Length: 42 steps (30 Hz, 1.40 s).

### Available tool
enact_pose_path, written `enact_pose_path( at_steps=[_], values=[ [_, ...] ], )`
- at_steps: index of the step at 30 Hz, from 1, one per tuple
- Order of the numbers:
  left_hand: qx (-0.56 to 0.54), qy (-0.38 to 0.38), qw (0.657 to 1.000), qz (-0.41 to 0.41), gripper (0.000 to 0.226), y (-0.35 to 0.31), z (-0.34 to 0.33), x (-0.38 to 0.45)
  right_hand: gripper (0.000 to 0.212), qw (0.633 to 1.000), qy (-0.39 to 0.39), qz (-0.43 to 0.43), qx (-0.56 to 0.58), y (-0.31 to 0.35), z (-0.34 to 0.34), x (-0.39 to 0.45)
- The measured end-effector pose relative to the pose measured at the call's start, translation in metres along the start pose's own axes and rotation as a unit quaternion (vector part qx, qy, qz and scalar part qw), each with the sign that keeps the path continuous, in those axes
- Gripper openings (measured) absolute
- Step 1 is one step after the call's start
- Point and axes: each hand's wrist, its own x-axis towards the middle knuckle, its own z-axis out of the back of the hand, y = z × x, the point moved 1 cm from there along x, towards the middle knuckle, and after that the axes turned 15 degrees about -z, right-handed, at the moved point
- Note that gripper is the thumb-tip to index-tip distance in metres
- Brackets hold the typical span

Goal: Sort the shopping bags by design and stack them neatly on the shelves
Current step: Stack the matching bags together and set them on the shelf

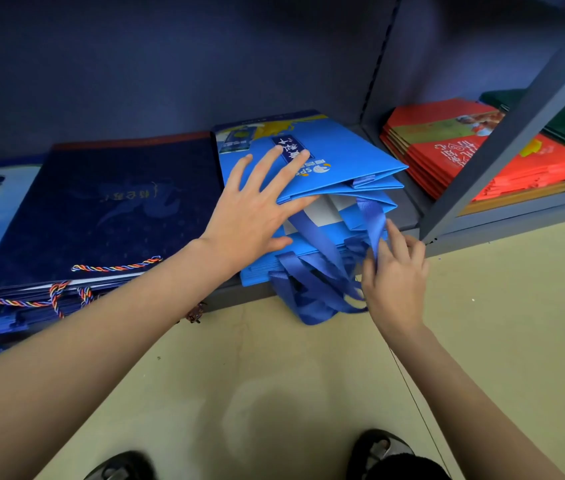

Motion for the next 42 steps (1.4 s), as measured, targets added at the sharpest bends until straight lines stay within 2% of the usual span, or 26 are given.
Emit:
enact_pose_path(
  at_steps=[1,3,5,6,9,14,19,24,25,26,27,28,30,31,33,34,35,37,39,40,42],
  values=[
    [0.002,-0.001,1.0,0.0,0.069,0.0,0.0,0.0,0.045,1.0,0.019,0.008,0.023,0.002,0.002,-0.002],
    [-0.002,-0.007,1.0,0.002,0.07,0.002,0.001,0.001,0.044,0.99,0.084,-0.043,0.107,0.008,0.009,-0.004],
    [-0.009,-0.008,1.0,0.003,0.071,0.003,0.002,0.002,0.021,0.962,0.116,-0.128,0.211,0.004,0.004,0.0],
    [-0.009,-0.007,1.0,0.004,0.071,0.003,0.002,0.002,0.018,0.948,0.126,-0.168,0.237,0.005,0.002,0.002],
    [-0.003,-0.001,1.0,0.004,0.072,0.003,0.002,0.002,0.032,0.926,0.14,-0.245,0.251,0.012,-0.006,0.004],
    [-0.001,0.003,1.0,0.001,0.072,0.003,0.002,0.001,0.035,0.877,0.161,-0.334,0.306,0.036,-0.009,0.001],
    [0.001,0.007,1.0,0.005,0.076,0.006,0.004,0.0,0.037,0.879,0.145,-0.284,0.354,0.055,0.031,0.005],
    [-0.006,0.0,1.0,-0.004,0.079,0.006,0.004,-0.003,0.026,0.787,0.178,-0.15,0.572,0.073,0.093,0.023],
    [-0.009,-0.004,1.0,-0.002,0.078,0.007,0.005,-0.003,0.024,0.776,0.181,-0.128,0.59,0.073,0.097,0.028],
    [-0.011,-0.006,1.0,-0.001,0.077,0.008,0.005,-0.003,0.022,0.781,0.179,-0.101,0.589,0.072,0.096,0.03],
    [-0.01,-0.009,1.0,0.0,0.076,0.009,0.006,-0.003,0.02,0.807,0.166,-0.065,0.563,0.071,0.089,0.028],
    [-0.008,-0.01,1.0,0.002,0.075,0.01,0.007,-0.002,0.019,0.85,0.151,-0.012,0.505,0.069,0.078,0.025],
    [-0.012,-0.008,1.0,0.004,0.077,0.012,0.008,-0.001,0.014,0.941,0.134,0.105,0.292,0.068,0.047,0.016],
    [-0.015,-0.006,1.0,0.005,0.08,0.013,0.008,-0.001,0.014,0.958,0.17,0.155,0.171,0.072,0.03,0.013],
    [-0.014,-0.004,1.0,0.006,0.085,0.013,0.01,-0.001,0.019,0.933,0.332,0.139,0.008,0.082,0.01,0.011],
    [-0.012,-0.005,1.0,0.006,0.086,0.013,0.01,-0.002,0.012,0.913,0.392,0.106,-0.041,0.09,0.007,0.015],
    [-0.011,-0.003,1.0,0.007,0.088,0.014,0.01,-0.002,0.007,0.903,0.416,0.075,-0.071,0.099,0.009,0.023],
    [-0.009,0.0,1.0,0.005,0.091,0.014,0.011,-0.002,0.012,0.901,0.415,0.054,-0.116,0.107,0.011,0.039],
    [-0.007,-0.003,1.0,0.005,0.092,0.016,0.011,-0.001,0.04,0.896,0.405,0.031,-0.179,0.113,0.014,0.053],
    [-0.009,-0.005,1.0,0.007,0.092,0.016,0.011,-0.001,0.043,0.904,0.381,0.04,-0.189,0.116,0.014,0.052],
    [-0.014,-0.01,1.0,0.009,0.093,0.018,0.011,-0.002,0.033,0.913,0.371,0.079,-0.152,0.122,0.009,0.042]
  ],
)
